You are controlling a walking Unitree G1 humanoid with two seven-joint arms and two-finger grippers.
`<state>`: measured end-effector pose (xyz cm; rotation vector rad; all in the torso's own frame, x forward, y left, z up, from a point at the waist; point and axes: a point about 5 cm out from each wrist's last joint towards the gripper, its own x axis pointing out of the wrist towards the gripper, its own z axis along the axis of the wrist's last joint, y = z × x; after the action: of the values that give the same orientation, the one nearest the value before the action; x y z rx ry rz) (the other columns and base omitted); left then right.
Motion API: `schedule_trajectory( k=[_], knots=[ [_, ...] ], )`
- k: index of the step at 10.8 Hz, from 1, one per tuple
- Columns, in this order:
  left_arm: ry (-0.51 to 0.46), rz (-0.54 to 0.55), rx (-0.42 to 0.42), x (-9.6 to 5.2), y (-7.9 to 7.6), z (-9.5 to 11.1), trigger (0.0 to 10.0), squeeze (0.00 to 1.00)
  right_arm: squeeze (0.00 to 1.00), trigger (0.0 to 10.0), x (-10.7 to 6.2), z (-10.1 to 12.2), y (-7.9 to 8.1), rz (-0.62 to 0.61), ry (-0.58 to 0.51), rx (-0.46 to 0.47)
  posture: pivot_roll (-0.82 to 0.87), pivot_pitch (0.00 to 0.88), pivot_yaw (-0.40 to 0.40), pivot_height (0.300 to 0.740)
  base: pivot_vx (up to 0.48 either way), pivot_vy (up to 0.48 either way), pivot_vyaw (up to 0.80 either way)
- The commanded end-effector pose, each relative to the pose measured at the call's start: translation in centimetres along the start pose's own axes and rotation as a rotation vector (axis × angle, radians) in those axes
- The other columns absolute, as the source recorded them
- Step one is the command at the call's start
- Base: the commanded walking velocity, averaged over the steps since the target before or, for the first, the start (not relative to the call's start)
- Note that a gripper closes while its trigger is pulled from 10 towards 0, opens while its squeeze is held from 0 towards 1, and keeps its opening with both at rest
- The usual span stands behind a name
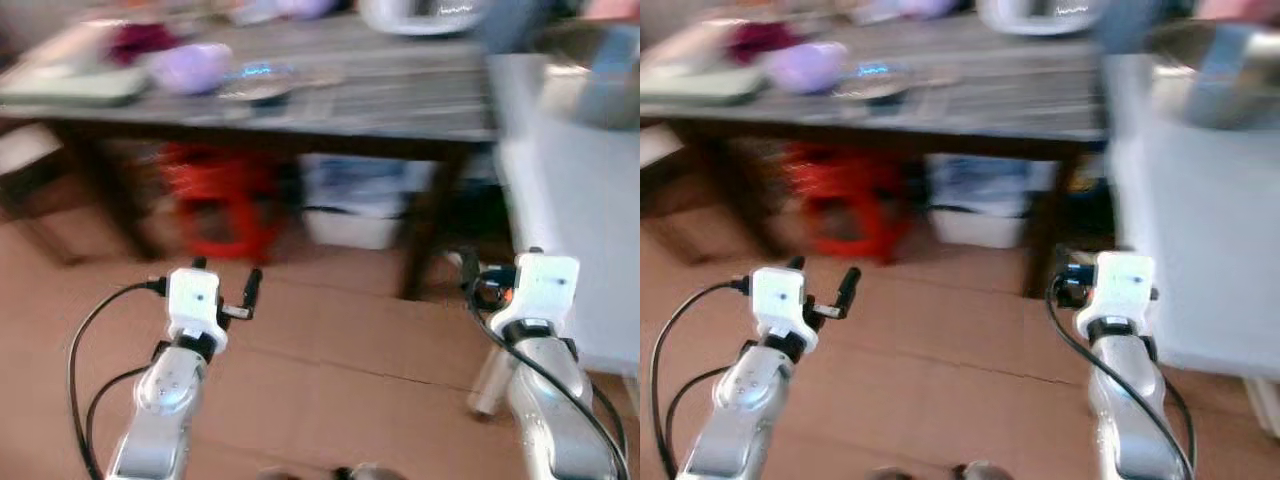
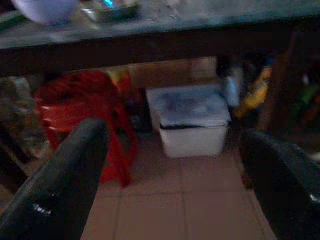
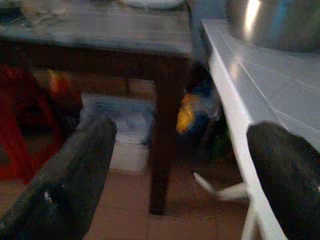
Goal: Setting the table
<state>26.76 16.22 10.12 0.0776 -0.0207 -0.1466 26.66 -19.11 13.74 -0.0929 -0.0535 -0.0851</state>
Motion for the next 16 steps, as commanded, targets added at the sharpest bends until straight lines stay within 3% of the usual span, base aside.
schedule_trajectory(
  k=[1,9,12,16],
  knots=[
    [-0.007,-0.007,-0.002,-0.1,0.0,0.2,10.0,0.0,0.0,10.0,0.0,-0.1,-0.1,-0.002,0.008,-0.003,-0.09,0.139,0.085,0.74,0.0,-0.48,0.0],
    [-0.006,-0.022,-0.01,-0.1,-0.5,0.2,10.0,0.0,0.0,10.0,-0.1,0.9,-0.2,-0.011,-0.048,-0.02,-0.09,0.15,0.088,0.74,0.0,-0.48,0.0],
    [-0.014,-0.022,0.005,0.0,-0.6,0.4,10.0,0.0,0.0,10.0,0.0,0.9,-0.1,-0.009,-0.05,-0.026,-0.1,0.153,0.094,0.74,0.0,-0.44,-0.69],
    [-0.039,-0.069,-0.031,0.1,-1.1,0.7,10.0,0.0,0.0,10.0,0.1,1.2,0.4,0.008,-0.067,-0.034,-0.1,0.155,0.094,0.74,0.0,0.0,0.0]
  ],
)
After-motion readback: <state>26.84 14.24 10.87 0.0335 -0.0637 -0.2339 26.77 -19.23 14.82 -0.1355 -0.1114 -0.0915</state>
